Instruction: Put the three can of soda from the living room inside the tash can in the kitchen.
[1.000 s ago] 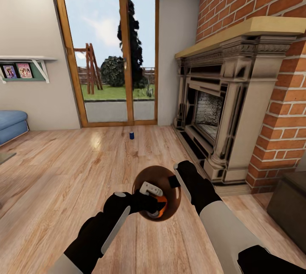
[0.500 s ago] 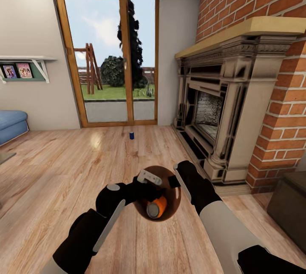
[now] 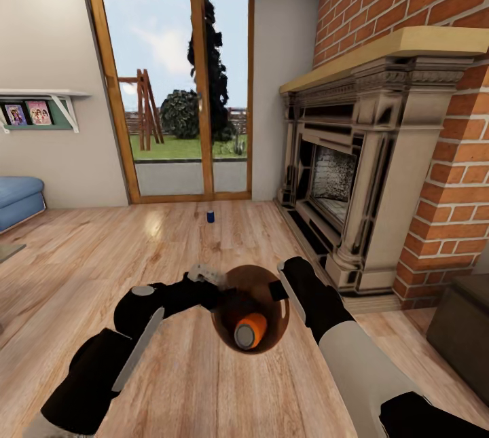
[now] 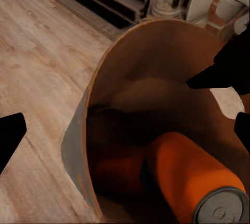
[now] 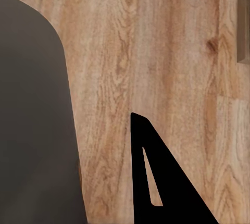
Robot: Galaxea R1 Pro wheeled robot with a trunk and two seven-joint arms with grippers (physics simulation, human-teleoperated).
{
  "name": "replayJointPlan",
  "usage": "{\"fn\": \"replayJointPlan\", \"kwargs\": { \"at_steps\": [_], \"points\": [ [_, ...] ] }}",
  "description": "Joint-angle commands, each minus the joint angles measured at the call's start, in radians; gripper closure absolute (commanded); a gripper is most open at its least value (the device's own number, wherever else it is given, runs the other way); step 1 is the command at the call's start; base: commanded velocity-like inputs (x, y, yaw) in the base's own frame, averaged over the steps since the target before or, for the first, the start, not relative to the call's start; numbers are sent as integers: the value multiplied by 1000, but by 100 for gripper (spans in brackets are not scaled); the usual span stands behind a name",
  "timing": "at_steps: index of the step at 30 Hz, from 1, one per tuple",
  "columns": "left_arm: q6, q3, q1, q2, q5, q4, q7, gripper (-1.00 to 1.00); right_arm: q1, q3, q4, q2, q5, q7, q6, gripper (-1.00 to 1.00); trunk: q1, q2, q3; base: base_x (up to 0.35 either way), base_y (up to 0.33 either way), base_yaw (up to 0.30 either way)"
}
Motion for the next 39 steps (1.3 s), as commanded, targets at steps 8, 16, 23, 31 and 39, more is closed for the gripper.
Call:
{"fn": "replayJointPlan", "kwargs": {
  "at_steps": [8,16,23,31,39],
  "points": [
    [-5,318,2,33,1,-6,-122,-100,0,0,0,0,-8,0,0,100,0,0,0,0,0,0],
    [-20,456,4,82,-1,-5,-141,-100,0,-1,0,0,-7,0,0,100,0,0,0,0,0,0],
    [-193,503,127,89,-13,15,-120,-100,2,-2,0,0,-10,1,0,100,0,0,0,0,0,0],
    [-367,502,194,83,-15,121,-102,-100,3,-2,-2,-3,-10,1,0,100,0,0,0,0,0,0],
    [-508,501,201,83,-14,263,-100,-100,4,-4,-12,-6,-9,2,0,100,0,0,0,0,0,0]
  ]
}}
